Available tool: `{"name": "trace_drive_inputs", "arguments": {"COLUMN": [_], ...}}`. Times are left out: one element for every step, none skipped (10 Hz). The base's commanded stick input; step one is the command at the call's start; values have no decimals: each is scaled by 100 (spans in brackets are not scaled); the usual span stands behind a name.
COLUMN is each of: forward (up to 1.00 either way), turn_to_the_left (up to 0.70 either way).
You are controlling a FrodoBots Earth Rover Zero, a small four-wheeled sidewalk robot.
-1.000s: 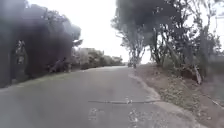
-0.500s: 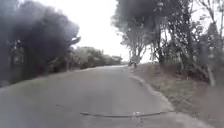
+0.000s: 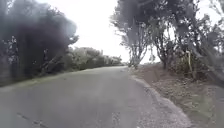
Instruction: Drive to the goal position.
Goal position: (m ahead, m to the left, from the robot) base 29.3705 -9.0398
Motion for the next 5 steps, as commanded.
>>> {"name": "trace_drive_inputs", "arguments": {"forward": [85,85,85,85,85], "turn_to_the_left": [0,0,0,0,0]}}
